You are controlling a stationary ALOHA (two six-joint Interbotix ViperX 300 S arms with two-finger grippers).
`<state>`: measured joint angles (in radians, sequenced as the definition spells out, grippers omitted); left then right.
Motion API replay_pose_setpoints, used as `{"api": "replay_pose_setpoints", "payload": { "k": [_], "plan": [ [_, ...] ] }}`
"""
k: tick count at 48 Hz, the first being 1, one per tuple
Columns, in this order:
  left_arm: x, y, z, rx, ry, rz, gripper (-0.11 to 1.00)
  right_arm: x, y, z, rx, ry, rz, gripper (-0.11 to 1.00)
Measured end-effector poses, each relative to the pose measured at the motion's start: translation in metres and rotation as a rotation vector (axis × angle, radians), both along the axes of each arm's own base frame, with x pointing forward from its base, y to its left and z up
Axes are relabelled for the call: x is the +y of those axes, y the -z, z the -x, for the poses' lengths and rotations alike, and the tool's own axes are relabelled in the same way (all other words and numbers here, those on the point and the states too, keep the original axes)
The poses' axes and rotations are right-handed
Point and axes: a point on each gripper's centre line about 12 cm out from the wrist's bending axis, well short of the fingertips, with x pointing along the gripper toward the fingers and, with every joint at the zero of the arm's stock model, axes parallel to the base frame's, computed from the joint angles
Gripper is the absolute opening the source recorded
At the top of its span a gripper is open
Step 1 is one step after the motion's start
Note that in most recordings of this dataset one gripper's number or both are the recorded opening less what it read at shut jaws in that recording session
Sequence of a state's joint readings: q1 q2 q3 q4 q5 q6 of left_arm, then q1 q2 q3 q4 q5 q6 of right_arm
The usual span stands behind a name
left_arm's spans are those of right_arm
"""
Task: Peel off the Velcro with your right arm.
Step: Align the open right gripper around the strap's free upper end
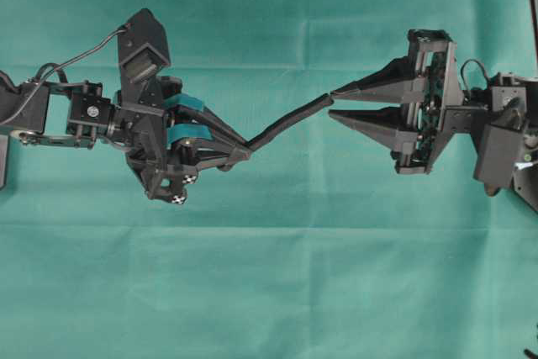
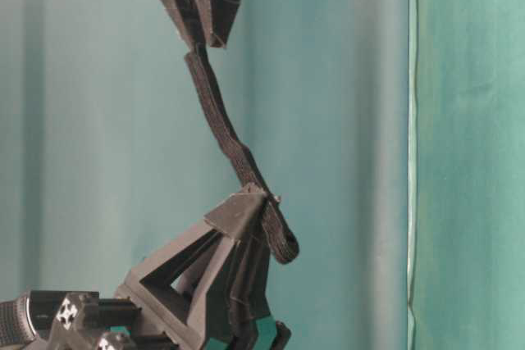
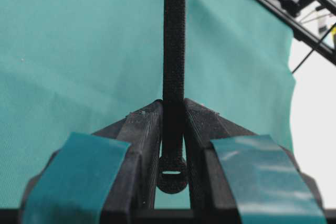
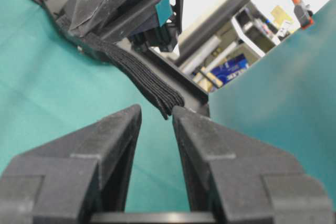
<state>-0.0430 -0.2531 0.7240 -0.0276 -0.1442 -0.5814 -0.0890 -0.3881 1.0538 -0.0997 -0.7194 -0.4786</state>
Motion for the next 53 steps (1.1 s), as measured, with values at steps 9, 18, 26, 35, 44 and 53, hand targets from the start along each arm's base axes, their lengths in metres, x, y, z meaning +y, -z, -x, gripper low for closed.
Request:
{"api": "replay_pose_setpoints", "payload": {
  "k": [9,18,26,35,44,53],
  "plan": [
    [0.0,-0.0003,-0.0001,-0.003,0.0,0.0,0.1,0.0,-0.0005,0.0,-0.005,0.0,0.002,0.03],
    [0.0,-0.0007,0.0002,-0.006,-0.001,0.002,0.1,0.0007,0.0,0.0009,-0.009,-0.003,0.001,0.03],
    [0.0006,0.0003,0.0002,-0.005,-0.002,0.0,0.1,0.0004,-0.0004,0.0028,-0.015,-0.001,0.003,0.03],
    [0.0001,0.0015,0.0008,-0.002,0.0,0.0,0.1,0.0013,-0.0034,0.0075,-0.029,-0.003,0.004,0.03],
    [0.0001,0.0015,0.0008,-0.001,-0.001,0.001,0.1,0.0008,-0.0031,0.0069,-0.027,-0.001,0.004,0.03],
    [0.0001,0.0011,0.0007,-0.005,0.0,0.0,0.1,0.0011,0.0007,0.0052,-0.015,-0.003,0.003,0.03]
  ]
}}
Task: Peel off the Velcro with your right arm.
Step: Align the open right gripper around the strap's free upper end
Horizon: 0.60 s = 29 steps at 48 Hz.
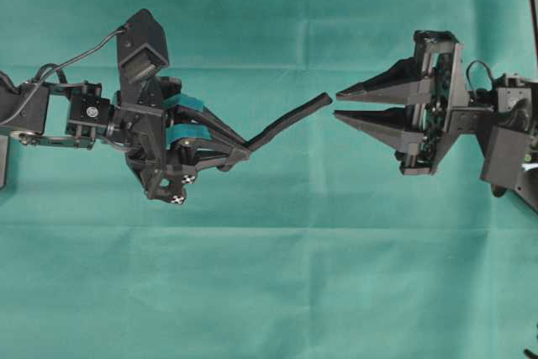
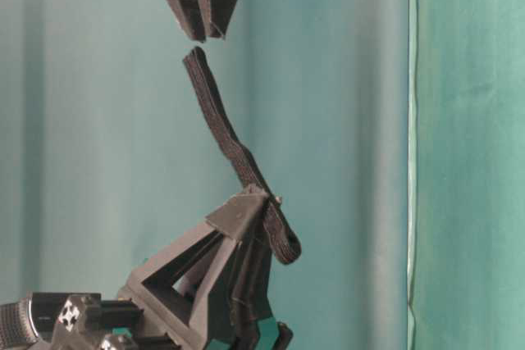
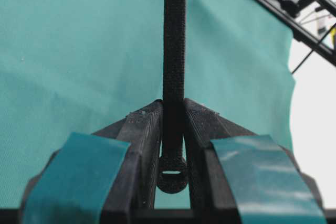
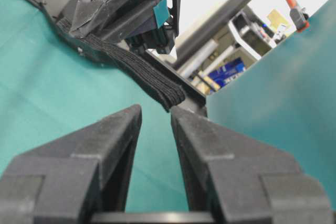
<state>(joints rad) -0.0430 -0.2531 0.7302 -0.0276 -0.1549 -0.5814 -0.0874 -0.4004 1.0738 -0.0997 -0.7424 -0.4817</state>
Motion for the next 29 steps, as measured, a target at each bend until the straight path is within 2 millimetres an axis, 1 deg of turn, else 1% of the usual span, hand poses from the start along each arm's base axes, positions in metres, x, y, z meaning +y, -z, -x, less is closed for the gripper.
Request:
{"api": "replay_pose_setpoints", "payload": {
  "k": [11,29],
  "plan": [
    [0.0006,0.0,0.0,0.0,-0.002,0.0,0.1,-0.0001,0.0021,-0.0014,0.008,0.0,-0.001,0.03],
    [0.0,0.0004,0.0002,0.0,-0.001,0.001,0.1,-0.0008,-0.0012,-0.0035,-0.002,0.002,0.0,0.03]
  ]
}}
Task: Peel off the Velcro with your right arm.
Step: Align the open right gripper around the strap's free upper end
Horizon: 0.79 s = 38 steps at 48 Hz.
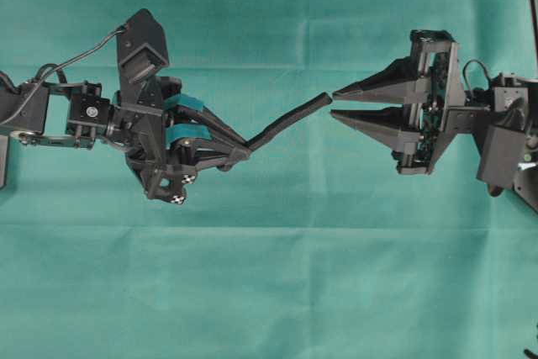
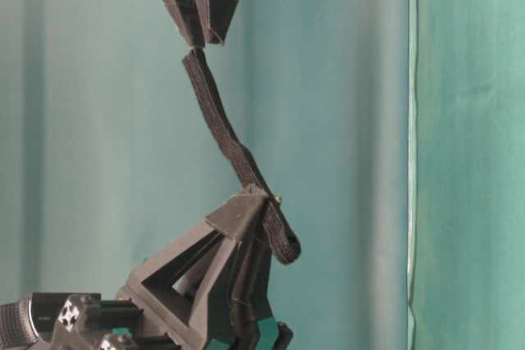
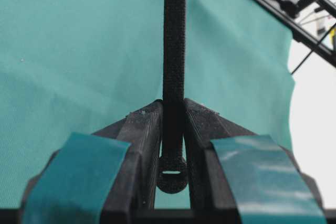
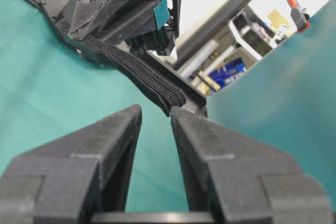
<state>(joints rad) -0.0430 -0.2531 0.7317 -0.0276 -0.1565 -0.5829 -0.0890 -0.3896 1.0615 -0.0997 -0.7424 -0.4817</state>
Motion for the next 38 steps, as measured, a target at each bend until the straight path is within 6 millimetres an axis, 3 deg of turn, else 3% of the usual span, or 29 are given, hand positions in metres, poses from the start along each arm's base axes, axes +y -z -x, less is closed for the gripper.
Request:
{"api": "replay_pose_setpoints", "payload": {
  "k": [38],
  "plan": [
    [0.0,0.0017,0.0008,0.005,0.0,0.0,0.1,-0.0007,0.0036,-0.0073,0.015,0.0,-0.001,0.03]
  ]
}}
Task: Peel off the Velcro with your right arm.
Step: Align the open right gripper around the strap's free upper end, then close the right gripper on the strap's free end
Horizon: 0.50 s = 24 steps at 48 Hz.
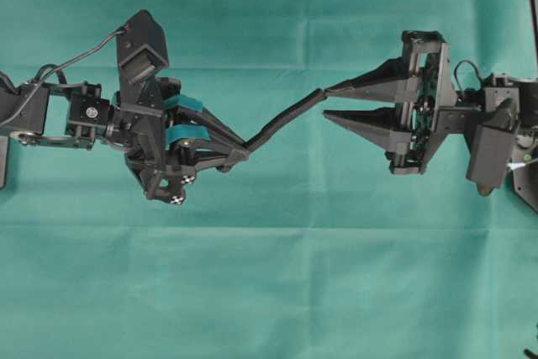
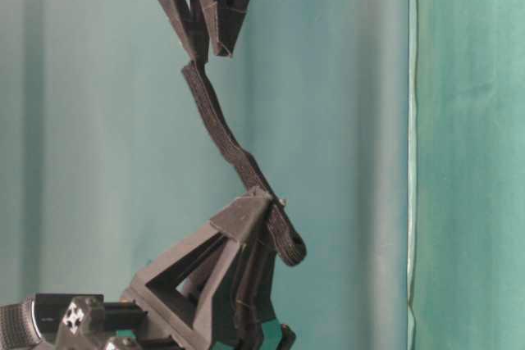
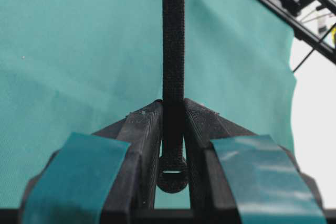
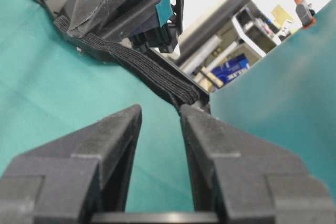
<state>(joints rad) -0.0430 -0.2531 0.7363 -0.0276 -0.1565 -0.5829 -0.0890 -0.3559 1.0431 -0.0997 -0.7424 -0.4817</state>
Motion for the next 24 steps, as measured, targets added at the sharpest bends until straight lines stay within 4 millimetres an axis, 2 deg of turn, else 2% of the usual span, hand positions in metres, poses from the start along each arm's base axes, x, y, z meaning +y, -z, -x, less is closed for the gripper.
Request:
{"api": "replay_pose_setpoints", "payload": {
  "k": [7,16,24],
  "plan": [
    [0.0,-0.0006,0.0002,-0.002,0.0,0.0,0.1,0.0,-0.0005,-0.0003,-0.002,0.0,0.0,0.01],
    [0.0,0.0,0.0,0.0,0.0,0.0,0.1,-0.0005,-0.0007,-0.0002,-0.003,0.001,0.0,-0.09],
    [0.0,0.0006,0.0003,0.002,0.0,0.0,0.1,-0.0008,-0.002,-0.0001,-0.014,0.002,0.0,-0.1]
  ]
}}
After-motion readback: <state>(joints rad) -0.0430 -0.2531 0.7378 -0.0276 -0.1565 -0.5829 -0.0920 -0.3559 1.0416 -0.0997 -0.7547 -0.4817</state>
